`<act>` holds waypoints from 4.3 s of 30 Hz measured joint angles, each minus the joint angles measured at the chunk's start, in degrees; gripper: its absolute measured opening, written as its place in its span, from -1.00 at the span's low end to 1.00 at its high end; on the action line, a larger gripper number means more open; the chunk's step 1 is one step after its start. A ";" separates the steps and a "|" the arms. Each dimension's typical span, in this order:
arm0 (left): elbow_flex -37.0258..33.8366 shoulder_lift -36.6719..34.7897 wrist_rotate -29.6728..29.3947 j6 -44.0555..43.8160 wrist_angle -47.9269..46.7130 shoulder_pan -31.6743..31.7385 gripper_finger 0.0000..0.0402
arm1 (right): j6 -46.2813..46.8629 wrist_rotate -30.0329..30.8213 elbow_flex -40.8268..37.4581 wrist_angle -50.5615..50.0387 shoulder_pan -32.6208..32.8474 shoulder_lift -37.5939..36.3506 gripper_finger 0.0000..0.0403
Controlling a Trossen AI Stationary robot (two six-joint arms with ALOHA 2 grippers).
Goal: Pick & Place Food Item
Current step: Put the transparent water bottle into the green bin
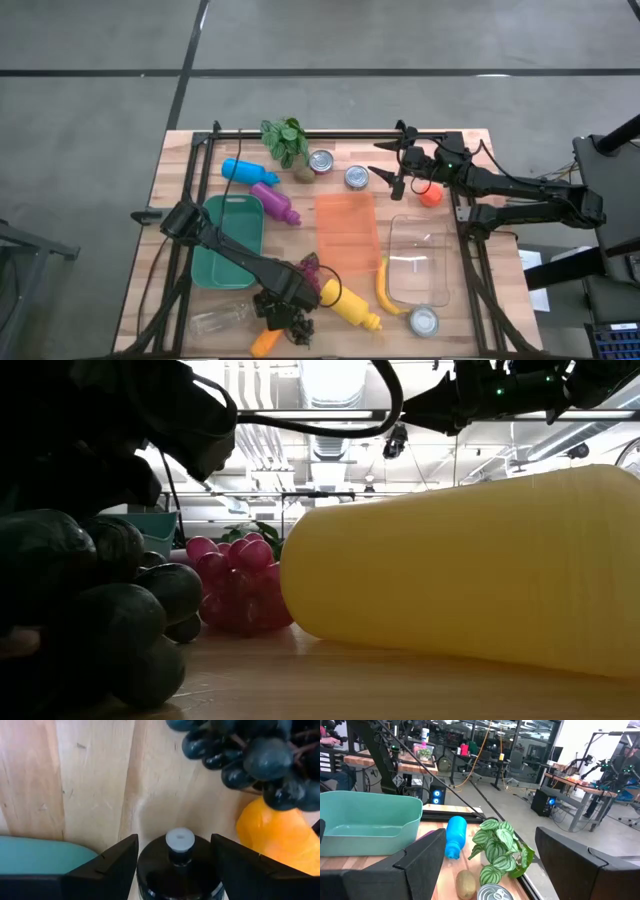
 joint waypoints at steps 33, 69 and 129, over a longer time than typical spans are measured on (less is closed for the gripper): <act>-4.66 0.01 2.32 -1.56 5.05 -0.15 -0.29 | 0.00 0.00 0.00 0.00 0.00 -0.01 0.52; -4.61 -6.91 3.92 -1.63 5.45 -0.15 -0.65 | 0.00 0.00 0.00 0.00 0.00 -0.01 0.52; 8.44 -52.30 -68.42 -4.34 -21.38 -9.90 -0.65 | 0.00 0.00 0.00 -0.04 0.00 0.00 0.52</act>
